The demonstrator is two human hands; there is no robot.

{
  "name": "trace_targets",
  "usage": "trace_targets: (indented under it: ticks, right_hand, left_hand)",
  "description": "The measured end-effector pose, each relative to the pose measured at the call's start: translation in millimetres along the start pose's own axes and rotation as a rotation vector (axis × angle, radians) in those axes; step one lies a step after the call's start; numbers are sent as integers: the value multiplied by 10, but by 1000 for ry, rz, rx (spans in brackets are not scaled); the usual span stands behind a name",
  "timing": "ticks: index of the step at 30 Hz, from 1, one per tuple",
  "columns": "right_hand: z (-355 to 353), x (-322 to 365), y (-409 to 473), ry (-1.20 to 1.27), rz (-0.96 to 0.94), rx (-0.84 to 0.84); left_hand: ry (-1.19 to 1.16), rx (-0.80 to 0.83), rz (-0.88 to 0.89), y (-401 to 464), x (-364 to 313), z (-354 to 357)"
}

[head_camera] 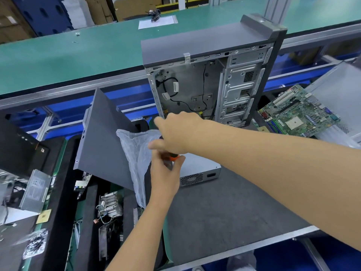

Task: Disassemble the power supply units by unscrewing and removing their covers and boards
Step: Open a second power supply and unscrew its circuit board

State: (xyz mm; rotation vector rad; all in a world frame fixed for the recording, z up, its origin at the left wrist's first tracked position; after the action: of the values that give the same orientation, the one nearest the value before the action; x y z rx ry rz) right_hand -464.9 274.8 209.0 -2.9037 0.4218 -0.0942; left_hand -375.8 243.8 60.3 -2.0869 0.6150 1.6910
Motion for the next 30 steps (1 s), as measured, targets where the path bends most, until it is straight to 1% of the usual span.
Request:
trace_targets:
  ticks: [2, 6, 8, 12, 15, 17, 19, 21, 23, 27, 30]
  right_hand:
    - [0, -14, 20, -81, 47, 9]
    - [4, 16, -8, -76, -30, 20]
    - [6, 25, -39, -58, -70, 70]
    - [0, 18, -85, -39, -86, 201]
    - [-2, 28, -93, -8, -118, 236]
    - [21, 23, -97, 30, -112, 226]
    - [48, 9, -86, 44, -48, 186]
    - [65, 21, -66, -33, -6, 127]
    - [94, 34, -50, -108, -15, 86]
    - [129, -84, -71, -64, -23, 11]
    - [188, -204, -80, 81, -97, 7]
  left_hand:
    - [-39, -4, 0, -16, -65, 46]
    - [-63, -41, -39, -43, -57, 66]
    - [-38, -35, -19, -79, -30, 50]
    - [73, 9, 96, -108, 45, 35]
    - [107, 54, 48, -116, 41, 50]
    - [80, 25, 17, -122, 11, 57]
    - [28, -3, -9, -106, -34, 78]
    - [-29, -9, -32, -79, -60, 105]
    - [-37, 3, -21, -61, -10, 111]
    - [104, -24, -20, -125, 386, -17]
    - [220, -21, -70, -211, 725, -117]
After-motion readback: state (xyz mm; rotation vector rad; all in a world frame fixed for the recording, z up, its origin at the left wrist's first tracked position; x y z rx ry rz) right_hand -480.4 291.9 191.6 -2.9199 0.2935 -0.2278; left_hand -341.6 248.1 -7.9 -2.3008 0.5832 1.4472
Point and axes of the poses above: each hand's wrist, its own y-axis towards the middle knuckle, its own z-axis out of the palm, x = y × z, the point moved 3 cm from there along y, towards the middle knuckle, and after that the axes turned 5 degrees about -z, right-handed, at the moved point
